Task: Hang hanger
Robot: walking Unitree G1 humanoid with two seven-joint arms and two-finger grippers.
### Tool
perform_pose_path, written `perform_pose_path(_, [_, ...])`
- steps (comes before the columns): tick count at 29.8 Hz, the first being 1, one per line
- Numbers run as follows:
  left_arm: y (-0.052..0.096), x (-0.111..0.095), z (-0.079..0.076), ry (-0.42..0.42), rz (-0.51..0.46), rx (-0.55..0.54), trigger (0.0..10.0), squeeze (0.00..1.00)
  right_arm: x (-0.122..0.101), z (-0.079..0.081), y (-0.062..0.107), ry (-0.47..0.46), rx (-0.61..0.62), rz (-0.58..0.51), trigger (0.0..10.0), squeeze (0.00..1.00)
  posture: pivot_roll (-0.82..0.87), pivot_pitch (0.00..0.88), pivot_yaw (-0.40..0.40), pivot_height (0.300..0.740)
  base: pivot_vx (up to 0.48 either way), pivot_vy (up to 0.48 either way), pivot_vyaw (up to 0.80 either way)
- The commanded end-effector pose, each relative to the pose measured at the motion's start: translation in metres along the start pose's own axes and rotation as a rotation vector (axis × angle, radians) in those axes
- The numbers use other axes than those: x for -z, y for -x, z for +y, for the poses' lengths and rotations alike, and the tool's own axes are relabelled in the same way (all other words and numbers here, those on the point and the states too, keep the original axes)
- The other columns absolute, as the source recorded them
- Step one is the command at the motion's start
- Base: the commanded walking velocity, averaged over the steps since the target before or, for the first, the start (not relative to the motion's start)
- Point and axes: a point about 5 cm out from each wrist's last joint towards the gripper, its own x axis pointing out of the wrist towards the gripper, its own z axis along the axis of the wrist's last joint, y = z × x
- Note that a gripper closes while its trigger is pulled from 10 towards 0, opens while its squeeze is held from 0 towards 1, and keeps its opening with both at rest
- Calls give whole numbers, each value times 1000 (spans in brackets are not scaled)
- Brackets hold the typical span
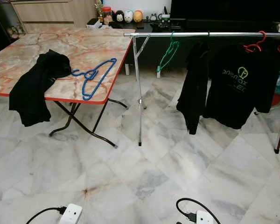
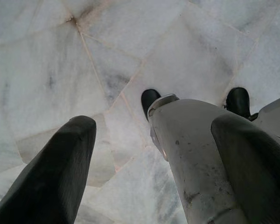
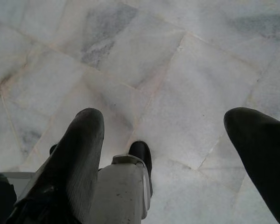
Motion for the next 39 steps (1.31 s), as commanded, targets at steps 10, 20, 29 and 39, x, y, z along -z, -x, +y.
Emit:
perform_pose_path(10, [1,2,2,-11,7,1,10000,0,4,-4,1,-5,7,16,10000,0,5,0,19,740,409,0,-764])
perform_pose_path(20, [1,2,2,-14,8,3,10000,0,5,-6,2,-1,14,15,10000,0,4,0,17,740,422,0,-412])
perform_pose_path(29, [1,2,2,-20,9,3,10000,0,3,-4,1,-5,16,10,10000,0,4,0,19,740,425,0,0])
perform_pose_path(39, [1,2,3,-25,10,4,10000,0,1,-2,1,-18,15,-3,10000,0,4,0,20,740,425,0,0])
